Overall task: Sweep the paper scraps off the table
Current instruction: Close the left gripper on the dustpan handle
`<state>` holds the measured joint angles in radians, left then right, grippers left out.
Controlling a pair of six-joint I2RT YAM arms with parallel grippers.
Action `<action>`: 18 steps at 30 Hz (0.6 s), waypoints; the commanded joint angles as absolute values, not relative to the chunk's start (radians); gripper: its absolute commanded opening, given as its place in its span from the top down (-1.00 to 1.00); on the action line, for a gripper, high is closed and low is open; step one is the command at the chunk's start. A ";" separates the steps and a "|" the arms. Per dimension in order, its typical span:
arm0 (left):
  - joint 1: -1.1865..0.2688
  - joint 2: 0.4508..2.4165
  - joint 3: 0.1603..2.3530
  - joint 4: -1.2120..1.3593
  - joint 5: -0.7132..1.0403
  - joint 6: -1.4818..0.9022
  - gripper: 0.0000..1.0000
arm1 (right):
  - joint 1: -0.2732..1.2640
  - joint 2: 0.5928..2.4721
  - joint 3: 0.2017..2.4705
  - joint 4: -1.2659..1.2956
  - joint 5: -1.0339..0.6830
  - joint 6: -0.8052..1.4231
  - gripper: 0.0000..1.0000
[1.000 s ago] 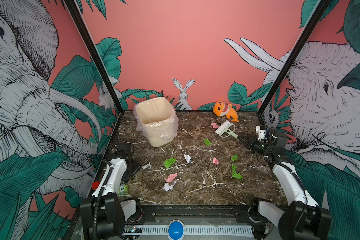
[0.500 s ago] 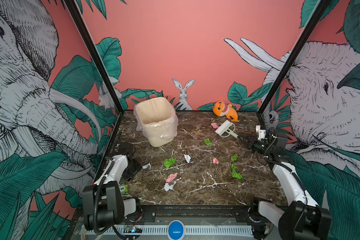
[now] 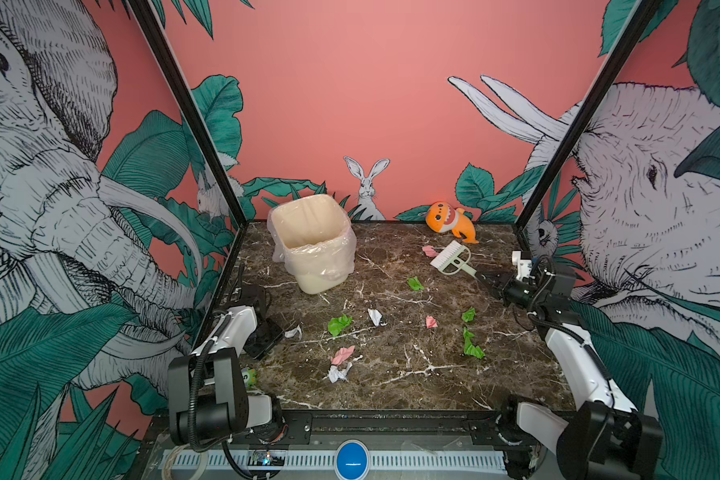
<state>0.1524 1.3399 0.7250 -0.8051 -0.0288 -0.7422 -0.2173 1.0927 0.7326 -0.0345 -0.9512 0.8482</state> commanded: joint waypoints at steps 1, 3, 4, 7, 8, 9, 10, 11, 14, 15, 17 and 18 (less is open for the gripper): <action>0.162 1.338 0.717 -0.796 -0.035 -0.744 0.11 | -0.221 1.086 0.773 -0.006 -0.973 0.845 1.00; 0.165 1.339 0.719 -0.793 -0.032 -0.742 0.14 | -0.221 1.088 0.773 -0.005 -0.973 0.847 1.00; 0.165 1.342 0.719 -0.793 -0.031 -0.741 0.15 | -0.221 1.087 0.773 -0.003 -0.973 0.848 1.00; 0.167 1.348 0.719 -0.792 -0.031 -0.738 0.16 | -0.221 1.087 0.773 0.003 -0.976 0.856 1.00; 0.166 1.351 0.719 -0.792 -0.030 -0.737 0.17 | -0.221 1.088 0.773 0.005 -0.976 0.857 1.00; 0.168 1.351 0.718 -0.789 -0.031 -0.735 0.17 | -0.221 1.088 0.774 0.006 -0.977 0.859 1.00; 0.170 1.353 0.719 -0.787 -0.031 -0.736 0.17 | -0.221 1.089 0.775 0.007 -0.978 0.860 1.00; 0.169 1.354 0.719 -0.785 -0.032 -0.736 0.18 | -0.221 1.089 0.776 0.007 -0.978 0.861 1.00; 0.171 1.361 0.716 -0.779 -0.031 -0.732 0.18 | -0.221 1.088 0.775 0.008 -0.980 0.862 1.00; 0.174 1.362 0.715 -0.778 -0.031 -0.731 0.19 | -0.221 1.086 0.775 0.008 -0.980 0.862 1.00; 0.175 1.364 0.711 -0.777 -0.032 -0.730 0.20 | -0.221 1.088 0.775 0.008 -0.980 0.863 1.00; 0.178 1.362 0.708 -0.774 -0.032 -0.730 0.21 | -0.221 1.087 0.777 0.009 -0.980 0.864 1.00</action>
<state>0.1692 1.3632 0.7242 -0.7753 -0.0242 -0.7353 -0.2173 1.0927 0.7326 -0.0341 -0.9619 0.8600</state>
